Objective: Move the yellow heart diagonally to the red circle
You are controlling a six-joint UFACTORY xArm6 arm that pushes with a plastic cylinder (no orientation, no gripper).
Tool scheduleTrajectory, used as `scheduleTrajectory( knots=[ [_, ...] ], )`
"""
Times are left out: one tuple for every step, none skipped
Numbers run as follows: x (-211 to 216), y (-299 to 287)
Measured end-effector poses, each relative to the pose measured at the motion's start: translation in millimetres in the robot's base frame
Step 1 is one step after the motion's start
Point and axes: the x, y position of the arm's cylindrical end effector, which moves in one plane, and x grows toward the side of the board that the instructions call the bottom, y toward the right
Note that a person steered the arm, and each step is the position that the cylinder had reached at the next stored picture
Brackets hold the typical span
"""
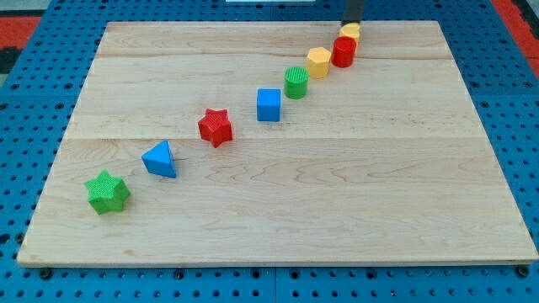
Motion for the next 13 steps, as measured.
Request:
scheduleTrajectory(
  knots=[
    [24,25],
    [59,-3],
    [77,8],
    [104,53],
    [124,47],
    [72,40],
    [87,-22],
    [127,27],
    [126,69],
    [153,77],
    [169,65],
    [110,43],
    [146,-25]
  ],
)
